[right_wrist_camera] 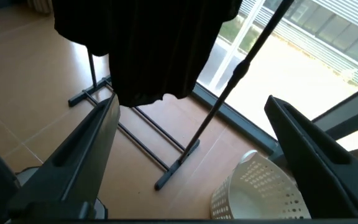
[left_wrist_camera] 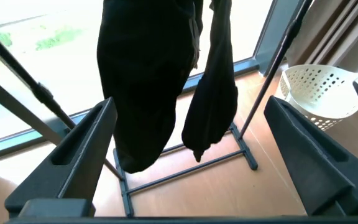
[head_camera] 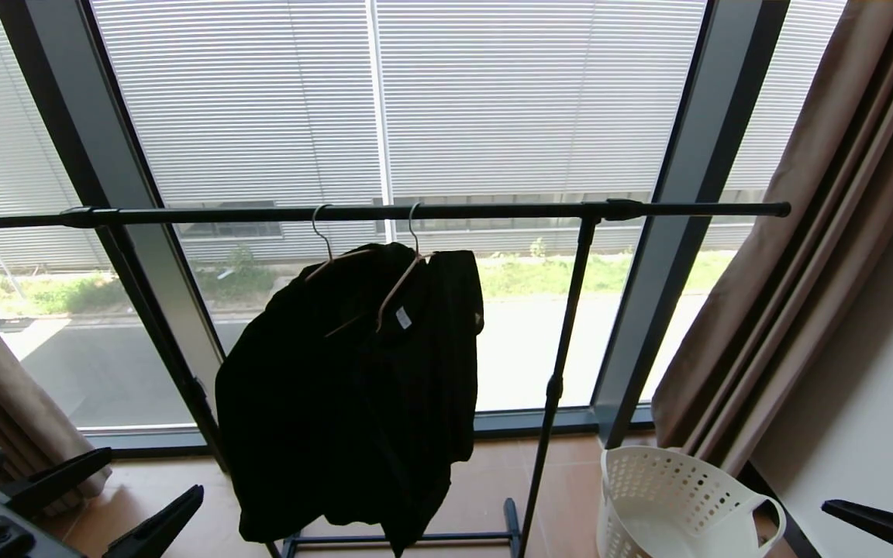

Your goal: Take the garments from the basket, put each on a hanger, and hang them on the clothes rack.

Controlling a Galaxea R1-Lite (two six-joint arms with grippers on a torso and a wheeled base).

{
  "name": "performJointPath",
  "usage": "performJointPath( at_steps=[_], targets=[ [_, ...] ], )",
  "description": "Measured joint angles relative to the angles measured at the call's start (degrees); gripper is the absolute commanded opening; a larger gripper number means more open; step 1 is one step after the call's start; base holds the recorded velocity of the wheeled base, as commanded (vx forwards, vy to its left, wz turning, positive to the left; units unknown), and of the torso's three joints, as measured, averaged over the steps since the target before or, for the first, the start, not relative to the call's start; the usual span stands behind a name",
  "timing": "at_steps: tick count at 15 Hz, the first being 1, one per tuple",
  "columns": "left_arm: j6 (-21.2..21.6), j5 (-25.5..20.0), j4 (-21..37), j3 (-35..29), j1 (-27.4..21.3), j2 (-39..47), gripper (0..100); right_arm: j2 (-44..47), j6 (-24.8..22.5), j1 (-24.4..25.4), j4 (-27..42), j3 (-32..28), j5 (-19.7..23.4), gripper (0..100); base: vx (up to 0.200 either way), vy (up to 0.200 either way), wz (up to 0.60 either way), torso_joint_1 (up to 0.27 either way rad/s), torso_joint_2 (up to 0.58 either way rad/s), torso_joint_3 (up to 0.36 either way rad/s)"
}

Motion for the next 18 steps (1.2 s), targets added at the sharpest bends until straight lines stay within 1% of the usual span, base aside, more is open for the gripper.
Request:
performJointPath(
  at_steps=[2, 4, 5, 7, 8, 10, 12, 13, 15, 16, 17, 18],
  targets=[
    [-0.05, 0.38, 1.1, 1.07, 0.05, -4.0, 100, -7.07, 0.04, -0.11, 6.52, 0.01, -2.9, 100, 0.0, 0.0, 0.0, 0.0, 0.0, 0.0],
    [-0.05, 1.62, 6.02, 1.32, 0.16, -8.5, 100, -14.13, 0.61, -0.41, 12.11, 0.0, -8.61, 100, 0.0, 0.0, 0.0, 0.0, 0.0, 0.0],
    [0.16, 2.52, 8.84, 1.35, 0.16, -11.06, 100, -17.42, 0.99, -0.8, 14.43, 0.01, -10.81, 100, 0.0, 0.0, 0.0, 0.0, 0.0, 0.0],
    [0.51, 4.95, 14.26, 1.38, 0.21, -16.1, 100, -23.53, 1.35, -2.15, 18.65, 0.06, -13.2, 100, 0.0, 0.0, 0.0, 0.0, 0.0, 0.0],
    [0.62, 6.45, 17.03, 1.4, 0.22, -18.92, 100, -26.73, 2.04, -3.67, 20.75, 0.0, -13.78, 100, 0.0, 0.0, 0.0, 0.0, 0.0, 0.0],
    [0.95, 8.73, 22.7, 1.43, 0.27, -24.91, 100, -31.72, 3.79, -8.79, 22.77, -0.57, -14.02, 100, 0.0, 0.0, 0.0, 0.0, 0.0, 0.0],
    [0.79, 9.59, 29.98, 1.43, 0.29, -30.79, 100, -36.0, 4.47, -13.29, 23.19, -0.82, -13.49, 100, 0.0, 0.0, 0.0, 0.0, 0.0, 0.0],
    [0.49, 9.79, 31.83, 1.45, 0.32, -32.98, 100, -37.6, 4.69, -14.35, 23.28, -0.88, -13.34, 100, 0.0, 0.0, 0.0, 0.0, 0.0, 0.0],
    [-0.33, 9.92, 32.28, 1.45, 1.07, -37.08, 100, -40.59, 5.02, -14.9, 23.26, -0.93, -13.39, 100, 0.0, 0.0, 0.0, 0.0, 0.0, 0.0],
    [-0.5, 9.96, 32.33, 1.45, 2.47, -38.66, 100, -41.59, 5.12, -14.85, 23.28, -0.93, -13.41, 100, 0.0, 0.0, 0.0, 0.0, 0.0, 0.0],
    [-0.39, 9.79, 32.38, 1.45, 4.57, -39.9, 100, -42.33, 6.72, -14.79, 23.37, -0.9, -12.85, 100, 0.0, 0.0, 0.0, 0.0, 0.0, 0.0],
    [-0.16, 9.29, 32.39, 1.45, 7.68, -41.11, 100, -42.78, 8.0, -14.68, 23.48, -0.93, -11.31, 100, 0.0, 0.0, 0.0, 0.0, 0.0, 0.0]
  ],
)
